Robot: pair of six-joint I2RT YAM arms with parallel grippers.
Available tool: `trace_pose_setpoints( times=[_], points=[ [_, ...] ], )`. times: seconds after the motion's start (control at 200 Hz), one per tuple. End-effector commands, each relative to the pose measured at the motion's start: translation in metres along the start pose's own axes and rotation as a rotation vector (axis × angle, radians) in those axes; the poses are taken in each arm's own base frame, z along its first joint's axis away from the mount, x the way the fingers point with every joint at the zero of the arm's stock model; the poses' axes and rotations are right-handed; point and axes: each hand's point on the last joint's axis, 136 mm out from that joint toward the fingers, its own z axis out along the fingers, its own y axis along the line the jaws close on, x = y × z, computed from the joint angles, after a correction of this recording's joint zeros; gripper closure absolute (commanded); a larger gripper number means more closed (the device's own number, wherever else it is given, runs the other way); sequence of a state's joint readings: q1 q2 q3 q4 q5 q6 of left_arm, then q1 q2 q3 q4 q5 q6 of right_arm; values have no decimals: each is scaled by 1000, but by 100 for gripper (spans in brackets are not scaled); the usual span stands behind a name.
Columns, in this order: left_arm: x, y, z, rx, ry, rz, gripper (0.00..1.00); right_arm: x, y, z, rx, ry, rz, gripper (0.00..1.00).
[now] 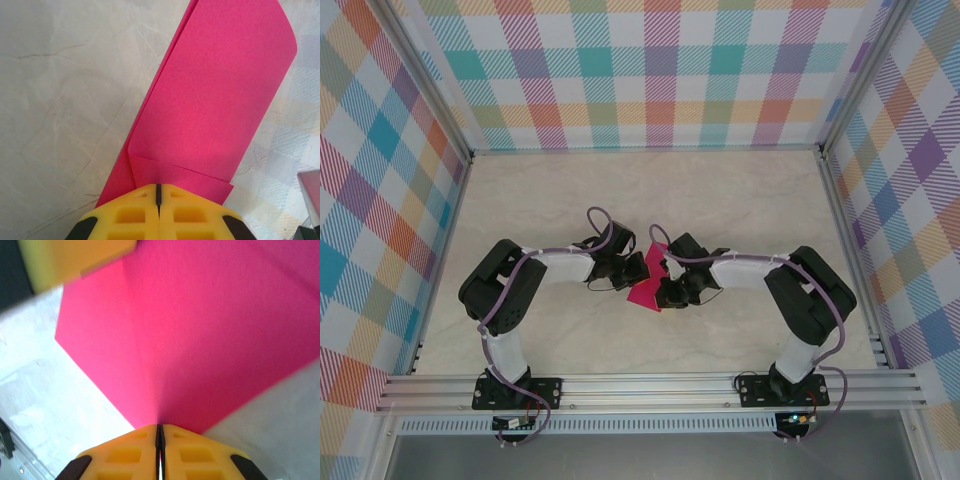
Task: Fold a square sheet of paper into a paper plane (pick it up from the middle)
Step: Fold the triangle a second time at the center of the table.
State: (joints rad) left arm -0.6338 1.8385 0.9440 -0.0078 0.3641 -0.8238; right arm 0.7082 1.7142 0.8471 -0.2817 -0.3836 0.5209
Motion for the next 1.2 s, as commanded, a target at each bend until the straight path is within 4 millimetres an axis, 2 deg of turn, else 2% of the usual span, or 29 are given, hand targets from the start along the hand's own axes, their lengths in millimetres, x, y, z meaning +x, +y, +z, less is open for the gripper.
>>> trace_pose_setpoints(
  times=[0.0, 0.225, 0.345, 0.42, 0.67, 0.955, 1.195],
  points=[
    [20, 54, 10, -186, 40, -66, 95, 41, -9, -4, 25, 122, 11, 89],
    [19, 48, 10, -167, 42, -60, 95, -10, 18, -28, 5, -101, 1, 89],
    [19, 45, 11, -159, 46, -57, 95, -26, 22, -25, -9, -156, 27, 89],
    [20, 43, 11, -152, 49, -54, 95, -30, 18, -18, 6, -154, 53, 89],
    [18, 30, 7, -111, 48, -36, 94, -21, -1, 0, 52, -108, 92, 89],
    [18, -14, -5, 59, 45, 10, 93, -6, -22, 7, 121, -66, 125, 90],
    [40, -28, -6, 106, 86, 42, 93, -4, -26, 9, 137, -57, 144, 91]
  ],
)
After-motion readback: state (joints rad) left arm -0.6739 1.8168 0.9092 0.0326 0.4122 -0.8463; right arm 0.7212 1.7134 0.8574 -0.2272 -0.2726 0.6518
